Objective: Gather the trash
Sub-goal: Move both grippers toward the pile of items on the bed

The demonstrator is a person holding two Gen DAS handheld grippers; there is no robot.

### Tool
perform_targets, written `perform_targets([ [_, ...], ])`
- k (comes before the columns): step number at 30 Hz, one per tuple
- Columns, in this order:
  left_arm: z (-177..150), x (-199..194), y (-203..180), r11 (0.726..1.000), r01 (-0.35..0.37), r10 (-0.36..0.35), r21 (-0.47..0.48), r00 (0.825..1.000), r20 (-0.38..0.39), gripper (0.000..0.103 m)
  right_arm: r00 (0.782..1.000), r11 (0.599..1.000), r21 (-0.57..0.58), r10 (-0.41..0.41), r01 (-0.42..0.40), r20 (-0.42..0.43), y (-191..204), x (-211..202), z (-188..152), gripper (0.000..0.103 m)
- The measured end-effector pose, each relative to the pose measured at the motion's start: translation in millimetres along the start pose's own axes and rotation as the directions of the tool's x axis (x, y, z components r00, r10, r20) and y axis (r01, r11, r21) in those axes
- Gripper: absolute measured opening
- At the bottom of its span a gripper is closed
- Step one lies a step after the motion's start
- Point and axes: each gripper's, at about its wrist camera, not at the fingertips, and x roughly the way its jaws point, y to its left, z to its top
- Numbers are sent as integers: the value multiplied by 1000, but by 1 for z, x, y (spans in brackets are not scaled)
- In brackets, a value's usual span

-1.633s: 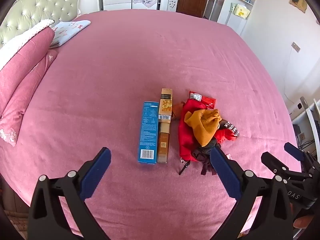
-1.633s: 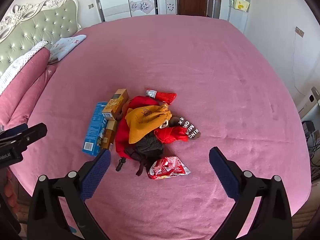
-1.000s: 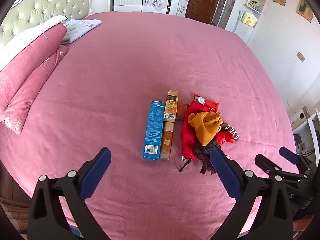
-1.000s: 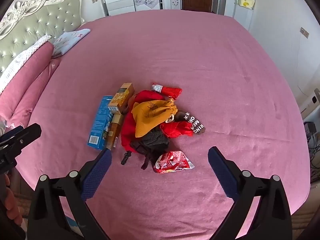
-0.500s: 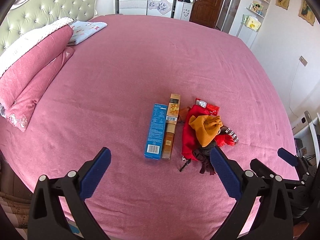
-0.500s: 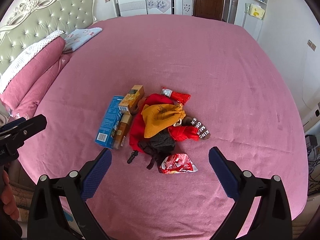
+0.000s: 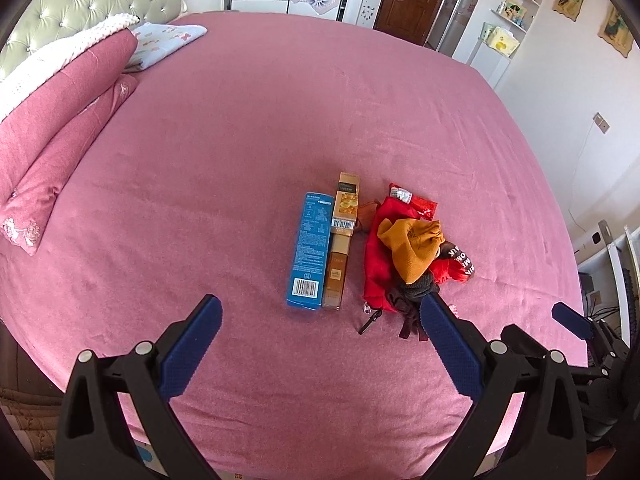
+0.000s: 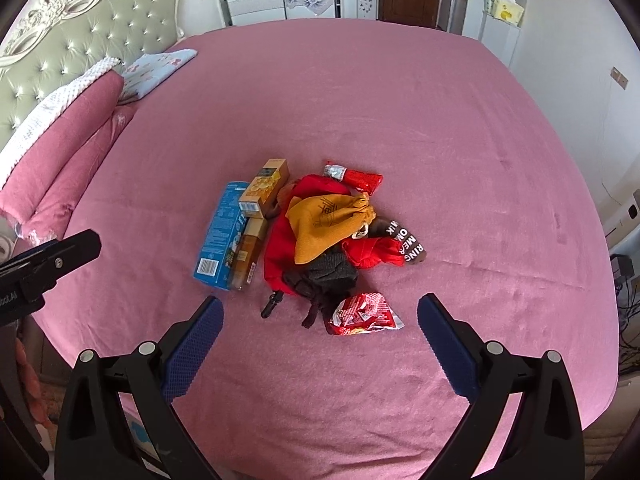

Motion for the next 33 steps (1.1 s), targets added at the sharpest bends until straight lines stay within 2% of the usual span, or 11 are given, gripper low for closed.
perform_targets([
  [3, 3, 9, 0, 1000, 25, -25, 11, 999, -48, 99, 1000, 1000, 6, -15, 15, 1, 2, 0, 1, 94],
  [9, 15, 21, 4, 998, 53, -49, 34, 995, -88, 99, 999, 998, 61, -14, 17, -47, -2, 10, 6, 94],
  [33, 34, 41, 18, 995, 82, -74, 54, 989, -131, 99, 995, 991, 130, -33, 45, -94, -3, 29, 19, 93],
])
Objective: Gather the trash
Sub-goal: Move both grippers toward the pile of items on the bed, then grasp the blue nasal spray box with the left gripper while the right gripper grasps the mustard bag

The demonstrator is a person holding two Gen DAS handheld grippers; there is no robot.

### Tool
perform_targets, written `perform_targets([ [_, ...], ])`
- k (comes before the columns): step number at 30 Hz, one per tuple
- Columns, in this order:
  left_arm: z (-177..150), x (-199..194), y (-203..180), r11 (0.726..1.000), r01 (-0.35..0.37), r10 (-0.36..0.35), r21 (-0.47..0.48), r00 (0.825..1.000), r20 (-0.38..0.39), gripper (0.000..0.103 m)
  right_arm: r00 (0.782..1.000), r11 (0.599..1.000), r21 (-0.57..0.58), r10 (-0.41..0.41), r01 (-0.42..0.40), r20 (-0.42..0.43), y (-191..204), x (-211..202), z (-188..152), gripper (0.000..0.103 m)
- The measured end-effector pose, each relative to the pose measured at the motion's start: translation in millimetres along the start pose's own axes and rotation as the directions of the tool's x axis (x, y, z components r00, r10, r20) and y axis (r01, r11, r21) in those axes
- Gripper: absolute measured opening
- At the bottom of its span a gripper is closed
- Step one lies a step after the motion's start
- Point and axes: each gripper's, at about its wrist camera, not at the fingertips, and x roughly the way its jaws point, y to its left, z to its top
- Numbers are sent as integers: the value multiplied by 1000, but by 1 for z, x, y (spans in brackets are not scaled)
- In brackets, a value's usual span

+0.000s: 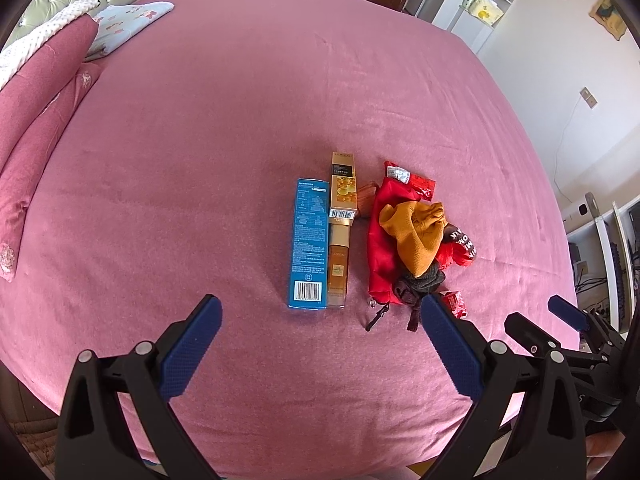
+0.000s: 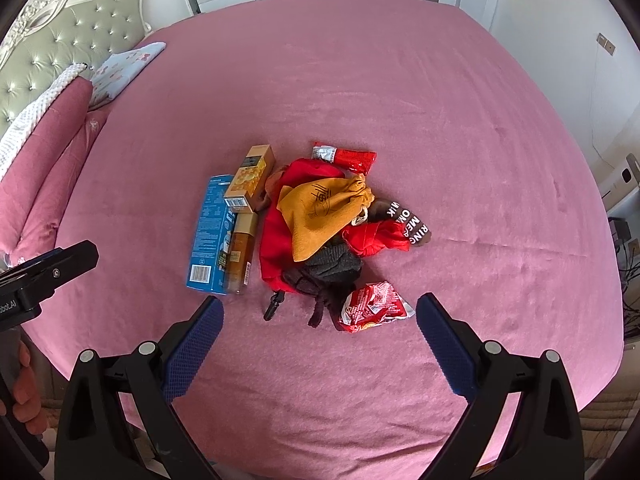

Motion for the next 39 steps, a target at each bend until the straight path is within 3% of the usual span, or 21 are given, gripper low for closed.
perform_targets([
  [18, 5, 23, 3, 1000, 2, -3, -17, 999, -47, 99, 999, 1000, 14, 13, -12, -36, -1, 17, -1, 93],
  [30, 17, 74, 6, 1000, -16, 14, -18, 995, -103, 99, 996, 998, 48, 33, -29, -86, -5, 53, 5, 94],
  [39, 26, 140, 11, 999, -41, 39, -3, 985, -169, 99, 993, 998, 48, 37, -32, -111, 0, 94, 16, 94],
])
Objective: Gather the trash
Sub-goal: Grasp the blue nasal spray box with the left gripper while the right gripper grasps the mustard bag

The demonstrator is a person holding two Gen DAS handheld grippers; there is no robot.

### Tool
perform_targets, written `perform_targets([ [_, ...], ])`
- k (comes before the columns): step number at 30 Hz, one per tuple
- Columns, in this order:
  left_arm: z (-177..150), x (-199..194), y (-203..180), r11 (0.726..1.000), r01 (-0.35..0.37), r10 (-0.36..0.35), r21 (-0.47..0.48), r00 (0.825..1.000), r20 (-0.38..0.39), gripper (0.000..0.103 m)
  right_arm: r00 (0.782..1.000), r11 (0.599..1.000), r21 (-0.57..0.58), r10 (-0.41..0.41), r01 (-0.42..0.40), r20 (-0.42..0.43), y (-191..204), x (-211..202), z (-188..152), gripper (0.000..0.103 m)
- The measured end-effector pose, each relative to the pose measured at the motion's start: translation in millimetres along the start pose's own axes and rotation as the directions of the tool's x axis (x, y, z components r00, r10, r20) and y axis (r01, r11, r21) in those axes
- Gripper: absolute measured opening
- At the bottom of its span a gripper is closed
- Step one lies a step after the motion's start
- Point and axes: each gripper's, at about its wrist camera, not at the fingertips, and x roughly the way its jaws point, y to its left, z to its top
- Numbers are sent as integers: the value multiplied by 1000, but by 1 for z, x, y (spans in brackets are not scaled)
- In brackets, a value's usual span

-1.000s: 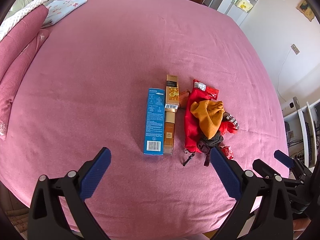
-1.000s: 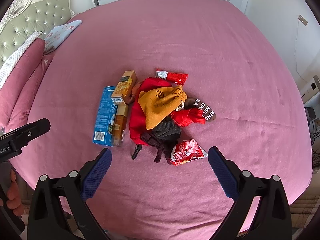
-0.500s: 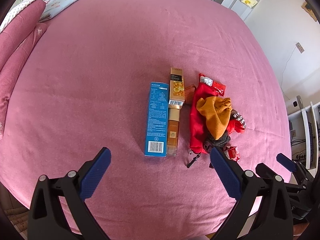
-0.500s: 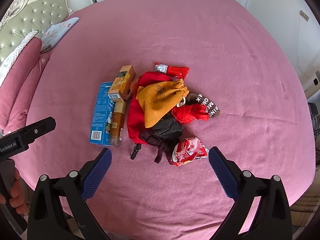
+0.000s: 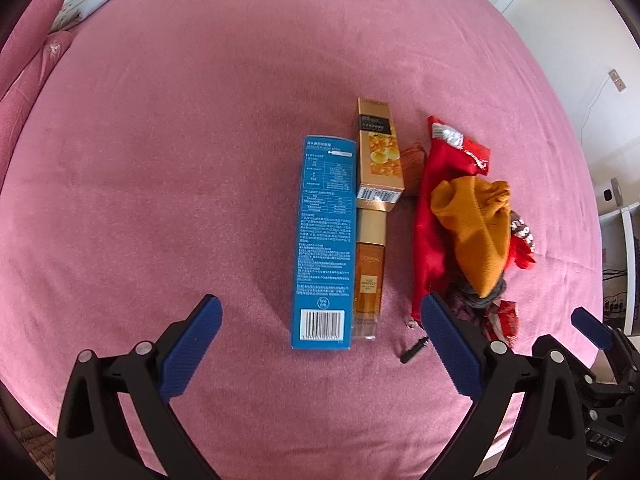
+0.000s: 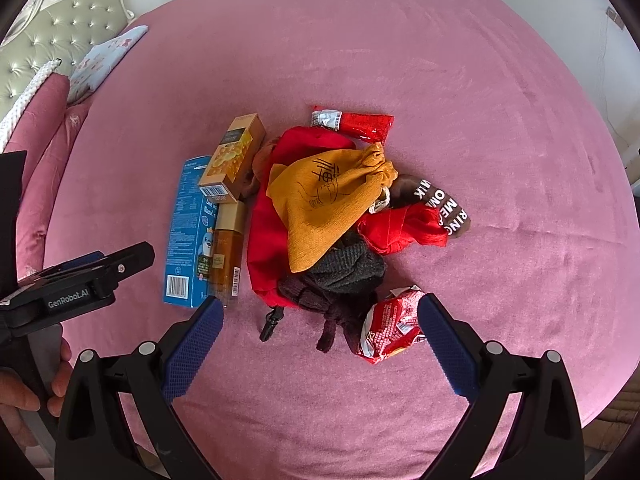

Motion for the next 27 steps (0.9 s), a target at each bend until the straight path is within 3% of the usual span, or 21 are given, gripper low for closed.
perform_targets([
  [10, 17, 49, 9, 1000, -10, 10, 4, 999, -44, 99, 1000, 1000, 5, -3, 3, -30, 2, 35, 10, 94],
  [15, 27, 77, 8, 999, -40, 44, 32, 991, -125, 97, 1000, 1000, 15, -8, 8, -30, 1, 41, 15, 94],
  [19, 36, 93, 11, 1000, -10, 11, 5, 987, -161, 78, 999, 1000, 3, -17, 17, -29, 3, 45, 17, 94],
  [22, 41, 103, 13, 1000, -6, 3, -18, 981, -193, 48, 999, 1000, -1, -23, 23, -30, 3, 48, 18, 94],
  [27, 46, 110, 11, 1000, -23, 21, -9, 980, -199, 47, 999, 1000, 9, -18, 19, -27, 0, 52, 24, 94],
])
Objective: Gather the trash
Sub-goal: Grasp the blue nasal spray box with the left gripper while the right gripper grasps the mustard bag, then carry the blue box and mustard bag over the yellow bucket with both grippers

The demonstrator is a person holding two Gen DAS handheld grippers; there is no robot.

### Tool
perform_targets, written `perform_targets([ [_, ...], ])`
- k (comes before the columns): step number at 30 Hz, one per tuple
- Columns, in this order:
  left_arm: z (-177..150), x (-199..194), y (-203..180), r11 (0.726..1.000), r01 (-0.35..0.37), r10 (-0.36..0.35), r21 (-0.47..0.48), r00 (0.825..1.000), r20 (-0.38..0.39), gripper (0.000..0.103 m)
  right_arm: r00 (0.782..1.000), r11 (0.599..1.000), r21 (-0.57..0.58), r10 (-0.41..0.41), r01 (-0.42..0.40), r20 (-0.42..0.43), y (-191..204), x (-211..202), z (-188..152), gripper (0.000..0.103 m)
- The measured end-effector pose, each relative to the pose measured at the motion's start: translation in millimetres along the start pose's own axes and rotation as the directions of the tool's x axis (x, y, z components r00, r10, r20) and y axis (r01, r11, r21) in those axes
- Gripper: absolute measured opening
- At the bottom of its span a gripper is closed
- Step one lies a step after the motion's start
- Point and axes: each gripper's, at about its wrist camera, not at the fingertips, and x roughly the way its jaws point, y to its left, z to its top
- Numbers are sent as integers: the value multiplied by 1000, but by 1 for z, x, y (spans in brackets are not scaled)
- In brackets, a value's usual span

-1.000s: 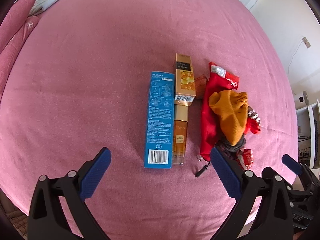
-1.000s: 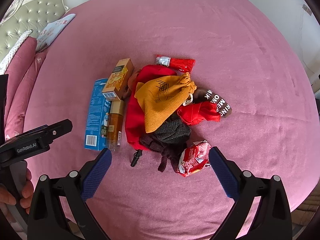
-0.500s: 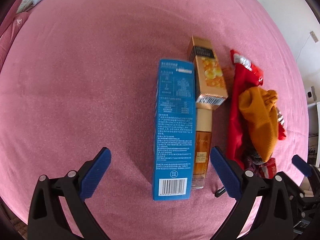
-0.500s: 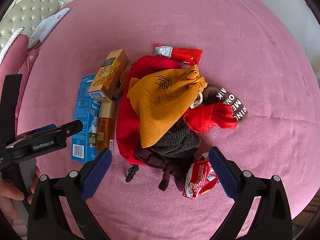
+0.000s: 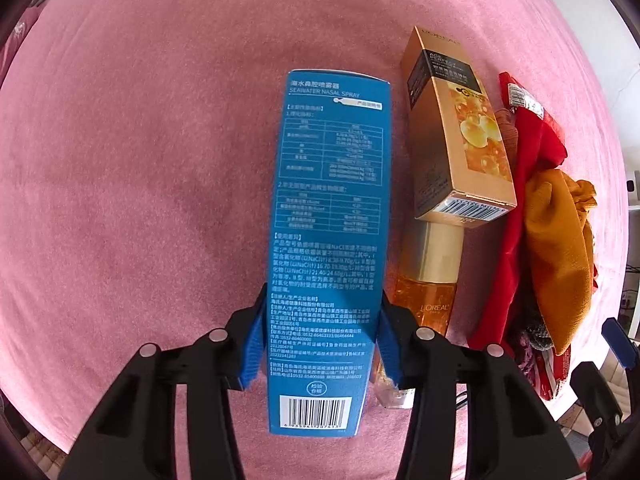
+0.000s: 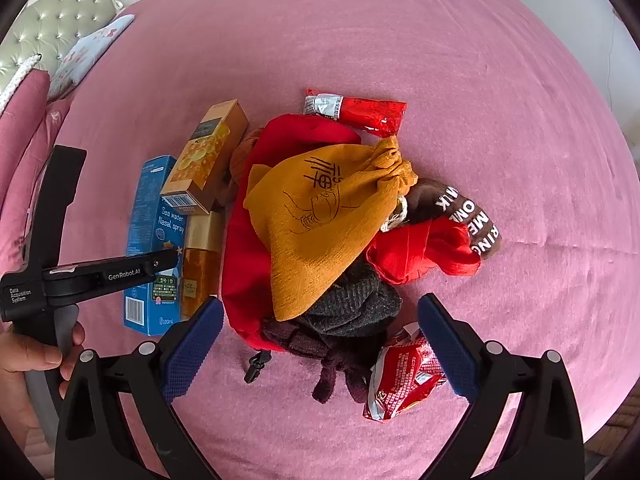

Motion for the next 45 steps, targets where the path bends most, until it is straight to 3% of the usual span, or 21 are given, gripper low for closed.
perform_targets([
  [5, -7, -16, 4, 999, 28, -28, -19, 999, 17, 46, 1000, 1000, 18, 9, -9, 7, -4, 8, 15, 90],
  [12, -28, -34, 24, 994, 89, -86, -63, 995, 43, 46, 1000, 1000, -1, 22, -22, -22, 2, 31, 36, 69],
  [15, -38, -44, 29, 993, 104, -100, -62, 993, 58, 46, 998, 1000, -16, -3, 2, -57, 6, 45, 38, 59],
  [19, -50, -53, 34, 989, 131, -127, -70, 990, 61, 46, 997, 999, -30, -42, 41, -59, 8, 49, 37, 37],
  [22, -60, -64, 31, 987, 147, -143, -71, 988, 65, 46, 998, 999, 18, -27, 28, -51, 2, 41, 38, 22],
  [24, -64, -71, 31, 985, 158, -153, -69, 986, 70, 46, 999, 999, 53, -12, 14, -43, -5, 33, 37, 19],
  [30, -88, -111, 29, 981, 190, -187, -31, 979, 85, 46, 999, 989, 139, 43, -47, 31, -23, -16, 27, 17],
  [36, -112, -143, 3, 979, 190, -198, 79, 975, 97, 46, 990, 977, 187, 81, -102, 115, -31, -84, -1, 17],
  [45, -159, -164, -56, 940, 209, -230, 269, 972, 49, 46, 988, 948, 306, 40, -85, 151, -58, -138, -91, 17],
])
